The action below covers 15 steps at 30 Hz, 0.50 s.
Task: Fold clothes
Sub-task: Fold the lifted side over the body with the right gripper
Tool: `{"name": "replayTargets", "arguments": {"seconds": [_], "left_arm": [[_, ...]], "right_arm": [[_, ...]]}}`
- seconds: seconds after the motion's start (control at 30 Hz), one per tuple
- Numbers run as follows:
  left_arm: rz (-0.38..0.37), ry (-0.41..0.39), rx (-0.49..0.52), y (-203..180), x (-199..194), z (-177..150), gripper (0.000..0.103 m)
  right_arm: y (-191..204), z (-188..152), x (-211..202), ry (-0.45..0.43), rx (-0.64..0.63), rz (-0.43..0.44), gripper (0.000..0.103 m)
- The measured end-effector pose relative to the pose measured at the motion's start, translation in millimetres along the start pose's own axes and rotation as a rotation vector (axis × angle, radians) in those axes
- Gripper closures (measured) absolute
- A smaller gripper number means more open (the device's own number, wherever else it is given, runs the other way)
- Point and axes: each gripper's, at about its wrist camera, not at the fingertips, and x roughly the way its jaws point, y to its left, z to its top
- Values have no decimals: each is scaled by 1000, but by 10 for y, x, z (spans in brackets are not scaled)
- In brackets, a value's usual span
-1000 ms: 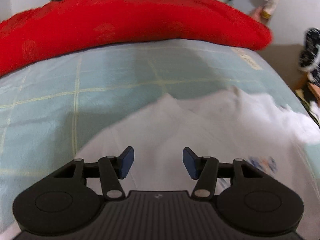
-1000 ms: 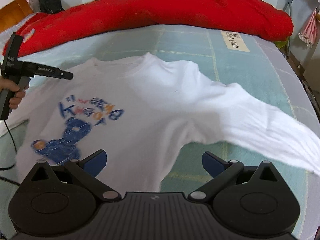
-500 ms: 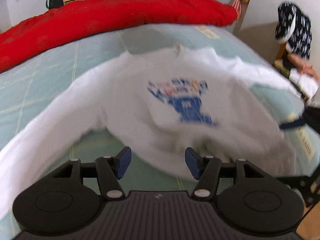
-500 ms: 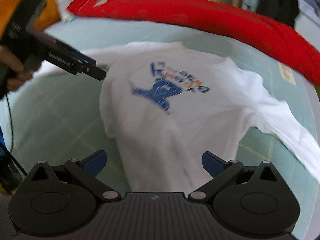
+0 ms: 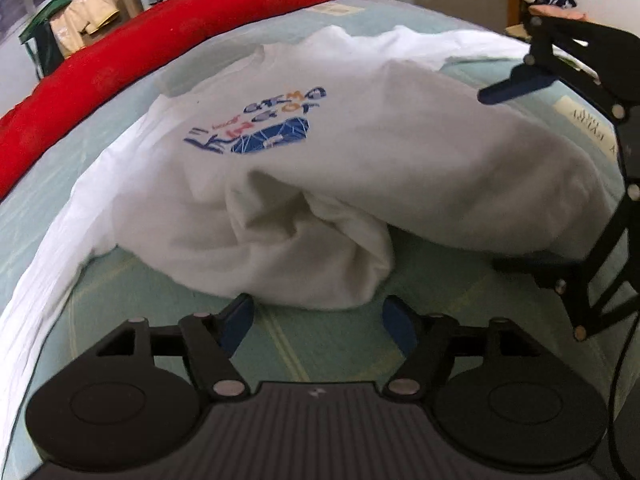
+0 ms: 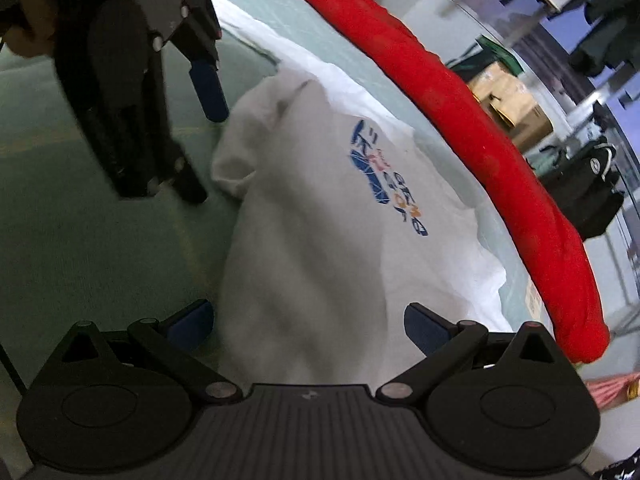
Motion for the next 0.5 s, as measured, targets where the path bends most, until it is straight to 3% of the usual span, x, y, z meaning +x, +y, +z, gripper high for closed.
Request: {"name": "replayTargets", "arguments": {"seconds": [0.5], "left_arm": [[146, -129, -52, 823, 22, 548, 31]], "right_arm": [[-803, 340, 333, 4, 141, -150, 0]]}}
